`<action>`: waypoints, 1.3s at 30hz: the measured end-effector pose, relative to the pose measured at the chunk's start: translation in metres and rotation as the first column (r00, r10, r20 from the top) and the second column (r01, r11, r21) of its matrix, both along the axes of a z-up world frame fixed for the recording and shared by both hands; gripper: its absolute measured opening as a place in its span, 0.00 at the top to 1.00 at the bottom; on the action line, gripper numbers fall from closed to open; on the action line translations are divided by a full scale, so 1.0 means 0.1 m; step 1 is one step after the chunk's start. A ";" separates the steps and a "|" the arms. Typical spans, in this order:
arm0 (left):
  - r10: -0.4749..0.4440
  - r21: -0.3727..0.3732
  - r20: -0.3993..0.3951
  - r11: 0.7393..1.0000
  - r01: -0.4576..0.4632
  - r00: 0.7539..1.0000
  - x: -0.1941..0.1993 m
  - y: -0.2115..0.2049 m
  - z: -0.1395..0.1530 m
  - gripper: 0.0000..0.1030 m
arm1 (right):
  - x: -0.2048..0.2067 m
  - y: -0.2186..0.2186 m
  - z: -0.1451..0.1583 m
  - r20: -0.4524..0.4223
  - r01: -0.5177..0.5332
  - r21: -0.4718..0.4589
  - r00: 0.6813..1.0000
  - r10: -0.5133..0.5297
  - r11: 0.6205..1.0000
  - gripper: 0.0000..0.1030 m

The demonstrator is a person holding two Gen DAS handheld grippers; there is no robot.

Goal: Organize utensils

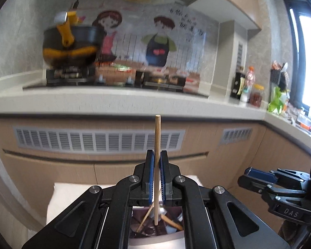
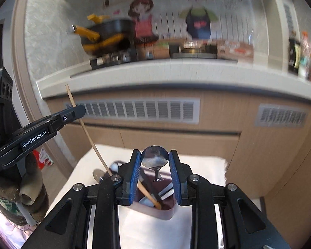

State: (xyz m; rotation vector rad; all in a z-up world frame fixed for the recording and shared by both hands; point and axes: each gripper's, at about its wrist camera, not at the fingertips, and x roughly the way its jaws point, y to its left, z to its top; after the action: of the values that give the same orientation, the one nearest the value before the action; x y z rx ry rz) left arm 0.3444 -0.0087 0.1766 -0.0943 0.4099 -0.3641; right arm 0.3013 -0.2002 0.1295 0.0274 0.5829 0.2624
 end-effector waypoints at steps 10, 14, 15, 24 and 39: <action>-0.006 0.004 -0.138 1.000 0.007 0.990 0.35 -0.05 -0.70 0.93 | 0.42 0.19 -0.68 -0.209 -0.027 -0.033 0.978 0.020 0.999 0.73; -0.007 -0.012 -0.196 1.000 0.005 0.981 0.39 -0.02 -0.86 0.72 | 0.43 0.16 -0.79 -0.247 -0.036 0.003 0.968 0.035 0.999 0.56; -0.002 -0.018 -0.200 1.000 -0.001 0.980 0.37 0.01 -0.87 0.53 | 0.39 0.16 -0.77 -0.228 -0.028 -0.006 0.973 0.026 1.000 0.55; 0.106 0.033 -0.154 0.994 -0.102 0.982 -0.39 0.18 -0.86 0.13 | -0.36 0.04 -0.47 0.016 0.067 -0.044 0.998 -0.066 0.997 0.19; 0.257 0.167 -0.011 0.953 -0.251 0.966 -2.15 0.05 -1.31 0.00 | -1.86 0.14 -1.00 0.173 0.248 -0.124 0.959 -0.225 0.961 0.00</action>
State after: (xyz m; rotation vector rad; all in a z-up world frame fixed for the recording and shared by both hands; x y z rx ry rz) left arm 0.1291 -0.0041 0.0459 0.0083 0.4526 -0.0738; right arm 0.1155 -0.1862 0.0294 -0.0629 0.4343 -0.0125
